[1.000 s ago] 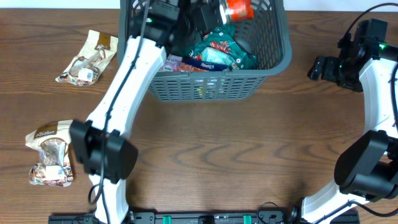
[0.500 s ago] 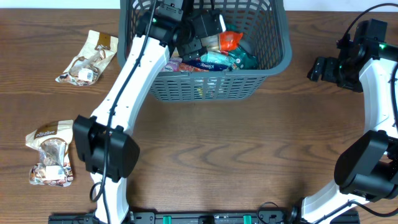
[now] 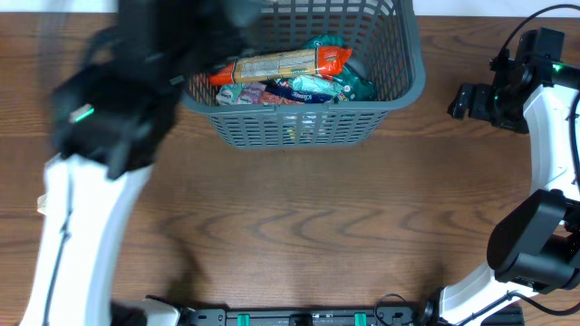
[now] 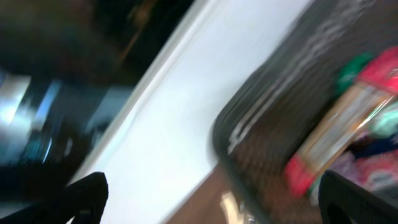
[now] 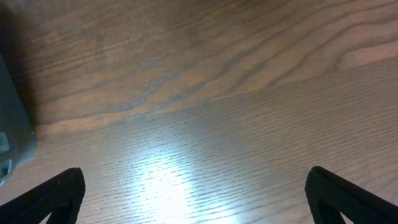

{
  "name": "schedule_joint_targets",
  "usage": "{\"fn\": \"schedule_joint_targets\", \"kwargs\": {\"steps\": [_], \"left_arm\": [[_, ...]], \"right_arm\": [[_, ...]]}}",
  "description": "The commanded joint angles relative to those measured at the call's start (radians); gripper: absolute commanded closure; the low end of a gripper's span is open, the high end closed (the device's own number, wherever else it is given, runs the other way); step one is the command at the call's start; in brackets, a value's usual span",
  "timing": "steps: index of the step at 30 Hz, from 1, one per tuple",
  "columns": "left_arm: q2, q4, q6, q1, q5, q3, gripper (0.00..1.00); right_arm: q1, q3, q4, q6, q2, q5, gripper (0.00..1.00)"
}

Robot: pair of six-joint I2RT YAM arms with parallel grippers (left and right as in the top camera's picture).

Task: Pack container
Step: 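Move the left gripper back to the upper PanTree snack bag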

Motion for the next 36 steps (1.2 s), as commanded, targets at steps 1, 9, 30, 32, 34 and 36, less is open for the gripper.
{"fn": "schedule_joint_targets", "kwargs": {"steps": [1, 9, 30, 32, 34, 36], "left_arm": [[-0.016, -0.09, -0.214, 0.114, -0.122, -0.001, 0.03], [0.059, -0.256, -0.329, 0.432, 0.06, -0.001, 0.02], [0.71, -0.134, -0.246, 0.615, 0.202, -0.001, 0.01], [0.748, -0.116, -0.246, 0.616, 0.201, -0.001, 0.01], [0.782, -0.093, -0.246, 0.617, 0.202, -0.001, 0.01], [0.811, -0.073, -0.245, 0.618, 0.201, -0.001, 0.01]], "right_arm": [[0.003, -0.004, 0.0, -0.019, -0.001, -0.001, 0.01], [0.004, -0.004, -0.001, -0.02, -0.001, -0.002, 0.01], [0.004, -0.004, -0.015, -0.014, -0.001, -0.001, 0.01], [0.003, -0.004, -0.016, -0.014, -0.001, -0.001, 0.01], [0.003, -0.004, -0.016, -0.014, -0.001, -0.001, 0.01], [0.004, -0.004, -0.016, -0.014, -0.001, -0.002, 0.01]]}}
